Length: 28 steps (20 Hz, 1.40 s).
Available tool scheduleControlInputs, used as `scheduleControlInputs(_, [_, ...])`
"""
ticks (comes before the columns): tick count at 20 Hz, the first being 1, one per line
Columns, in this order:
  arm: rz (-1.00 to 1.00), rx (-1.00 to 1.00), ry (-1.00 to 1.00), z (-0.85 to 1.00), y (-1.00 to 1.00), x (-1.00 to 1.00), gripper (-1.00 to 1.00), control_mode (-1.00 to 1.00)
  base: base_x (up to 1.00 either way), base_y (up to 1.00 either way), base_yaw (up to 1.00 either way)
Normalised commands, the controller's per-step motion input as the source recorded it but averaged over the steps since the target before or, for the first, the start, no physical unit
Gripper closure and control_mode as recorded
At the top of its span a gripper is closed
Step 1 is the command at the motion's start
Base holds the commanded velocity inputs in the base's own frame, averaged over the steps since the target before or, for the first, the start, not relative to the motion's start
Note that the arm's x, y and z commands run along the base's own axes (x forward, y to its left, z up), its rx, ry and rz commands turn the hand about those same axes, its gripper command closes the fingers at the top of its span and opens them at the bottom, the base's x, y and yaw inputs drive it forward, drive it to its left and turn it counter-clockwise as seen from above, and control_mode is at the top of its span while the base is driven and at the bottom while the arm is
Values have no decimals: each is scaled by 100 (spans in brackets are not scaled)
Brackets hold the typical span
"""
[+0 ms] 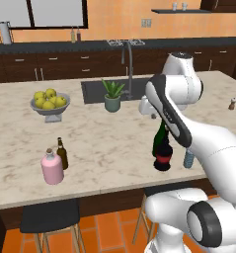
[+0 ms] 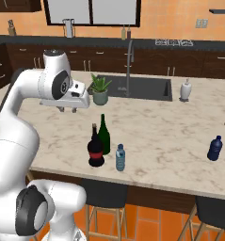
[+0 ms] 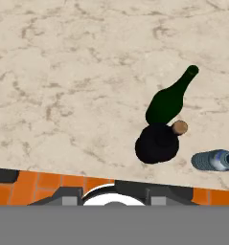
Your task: Move the plastic bottles in the middle to the plastics group, and the glass bottles in the middle to the glass group.
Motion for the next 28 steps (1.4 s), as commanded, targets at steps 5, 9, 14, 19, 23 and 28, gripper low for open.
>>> scheduleControlInputs(5, [0, 7, -11, -2, -26, -17, -100, -100, 0, 0, 0])
scheduleControlInputs(9, [0, 0, -2, -3, -56, -19, -100, -100, 0, 0, 0])
scheduleControlInputs(14, [0, -2, -1, -36, -50, 6, -100, -100, 0, 0, 0])
scheduleControlInputs(19, [0, 0, -1, -38, -15, 41, -100, -100, 0, 0, 0])
scheduleControlInputs(23, [-5, 0, 0, -22, 3, 45, -100, -100, 0, 0, 0])
scheduleControlInputs(28, [-8, -2, 1, -40, 1, 31, -100, -100, 0, 0, 0])
